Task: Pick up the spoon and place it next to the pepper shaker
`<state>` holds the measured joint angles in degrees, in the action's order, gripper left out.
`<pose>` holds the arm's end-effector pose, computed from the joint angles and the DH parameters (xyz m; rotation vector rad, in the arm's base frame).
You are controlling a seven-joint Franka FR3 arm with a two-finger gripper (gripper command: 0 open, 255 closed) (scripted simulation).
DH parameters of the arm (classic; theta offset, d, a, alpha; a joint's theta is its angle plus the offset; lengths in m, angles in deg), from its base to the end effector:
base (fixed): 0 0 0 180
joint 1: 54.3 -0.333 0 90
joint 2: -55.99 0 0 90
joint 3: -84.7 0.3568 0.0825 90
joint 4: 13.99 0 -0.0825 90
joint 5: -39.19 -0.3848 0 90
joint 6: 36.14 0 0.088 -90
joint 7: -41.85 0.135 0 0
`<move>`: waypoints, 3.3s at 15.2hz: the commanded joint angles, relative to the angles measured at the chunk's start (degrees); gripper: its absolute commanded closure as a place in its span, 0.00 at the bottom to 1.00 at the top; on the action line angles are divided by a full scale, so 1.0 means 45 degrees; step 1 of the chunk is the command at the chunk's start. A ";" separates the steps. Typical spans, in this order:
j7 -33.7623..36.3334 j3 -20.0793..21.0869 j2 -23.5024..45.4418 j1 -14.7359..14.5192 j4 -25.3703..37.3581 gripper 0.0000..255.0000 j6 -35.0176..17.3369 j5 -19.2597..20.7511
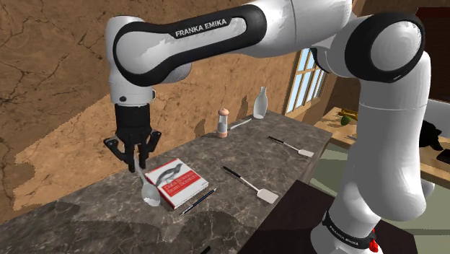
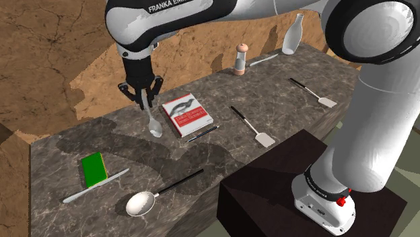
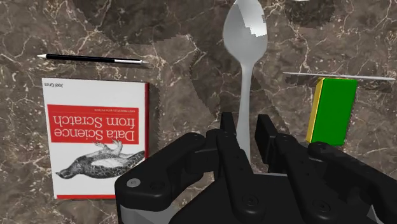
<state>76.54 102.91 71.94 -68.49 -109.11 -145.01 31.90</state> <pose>0.5499 0.3418 0.4637 -2.9742 0.1387 0.2021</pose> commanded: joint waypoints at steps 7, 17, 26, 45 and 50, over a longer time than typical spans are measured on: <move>-0.2455 -0.0770 -0.1907 0.1520 -0.2416 1.00 -0.0142 -0.0640; -0.5452 -0.2136 -0.3207 0.3139 -0.3881 1.00 0.0219 -0.0750; -0.8037 -0.3501 -0.3344 0.4521 -0.3946 1.00 0.0730 -0.0417; -1.3048 -0.5939 -0.0612 0.7422 -0.0261 1.00 0.2333 0.0090; -1.3130 -0.5924 -0.0438 0.7417 -0.0887 1.00 0.1540 0.0046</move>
<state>17.56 76.25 69.90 -35.11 -112.36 -137.26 32.13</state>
